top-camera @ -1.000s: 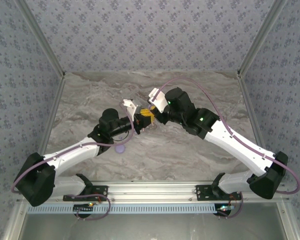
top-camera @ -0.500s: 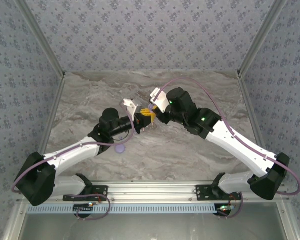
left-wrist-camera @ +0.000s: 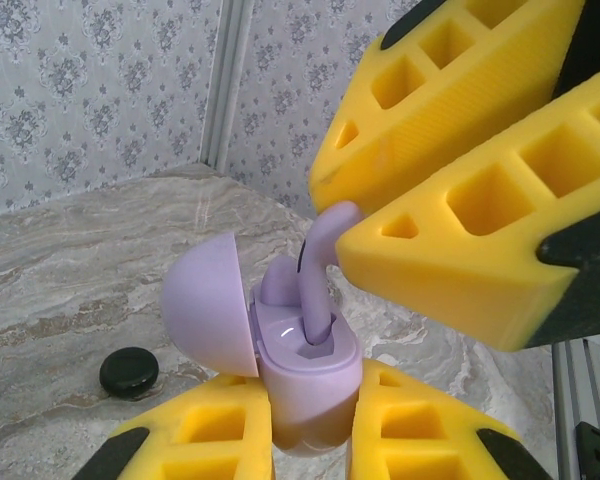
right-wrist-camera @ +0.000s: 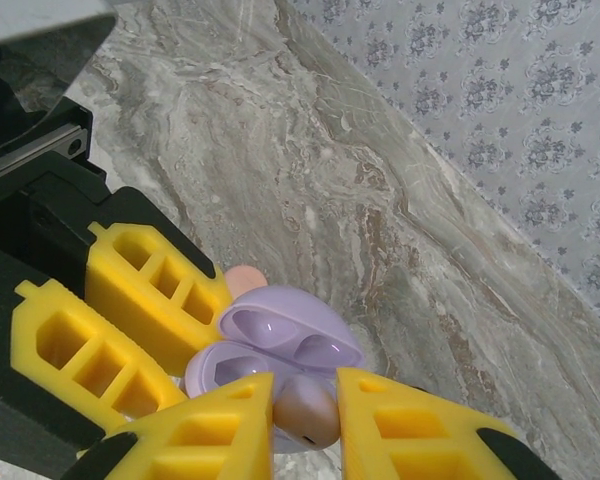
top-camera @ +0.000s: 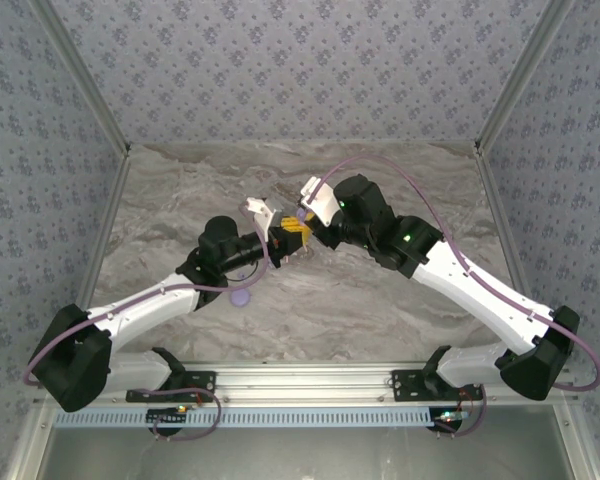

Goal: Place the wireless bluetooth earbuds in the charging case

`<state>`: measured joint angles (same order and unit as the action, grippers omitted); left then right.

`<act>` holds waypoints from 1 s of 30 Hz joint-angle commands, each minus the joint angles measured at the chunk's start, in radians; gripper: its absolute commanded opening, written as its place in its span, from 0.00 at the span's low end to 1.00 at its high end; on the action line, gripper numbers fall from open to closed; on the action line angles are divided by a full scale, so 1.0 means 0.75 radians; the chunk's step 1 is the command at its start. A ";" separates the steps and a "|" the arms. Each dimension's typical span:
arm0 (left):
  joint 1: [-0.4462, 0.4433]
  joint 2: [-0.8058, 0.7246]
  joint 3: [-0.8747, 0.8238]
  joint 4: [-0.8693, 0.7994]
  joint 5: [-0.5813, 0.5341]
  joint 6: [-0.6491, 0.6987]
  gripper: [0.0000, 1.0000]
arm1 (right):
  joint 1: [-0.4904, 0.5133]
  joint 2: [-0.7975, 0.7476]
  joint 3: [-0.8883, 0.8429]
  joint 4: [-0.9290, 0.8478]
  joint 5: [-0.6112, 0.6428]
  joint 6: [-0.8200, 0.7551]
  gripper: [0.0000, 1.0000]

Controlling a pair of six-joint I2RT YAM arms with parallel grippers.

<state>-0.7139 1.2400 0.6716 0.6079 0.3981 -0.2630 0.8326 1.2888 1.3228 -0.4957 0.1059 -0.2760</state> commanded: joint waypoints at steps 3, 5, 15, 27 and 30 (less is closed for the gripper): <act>0.000 0.007 0.045 0.069 0.023 0.003 0.00 | 0.005 -0.019 -0.009 -0.049 -0.082 -0.017 0.23; -0.001 0.008 0.045 0.071 0.024 0.003 0.00 | 0.005 -0.017 -0.007 -0.051 -0.085 -0.017 0.24; -0.002 0.012 0.045 0.077 0.026 0.005 0.00 | 0.001 -0.011 0.037 -0.057 -0.139 0.003 0.33; -0.003 0.017 0.032 0.138 0.020 0.000 0.00 | -0.211 -0.179 0.166 -0.002 -0.414 0.295 0.76; -0.003 0.015 0.027 0.172 0.018 -0.001 0.00 | -0.314 -0.226 0.132 0.003 -0.504 0.375 0.88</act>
<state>-0.7139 1.2476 0.6716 0.6559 0.4011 -0.2634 0.6411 1.1519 1.4128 -0.5072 -0.1673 -0.0982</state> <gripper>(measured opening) 0.158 0.851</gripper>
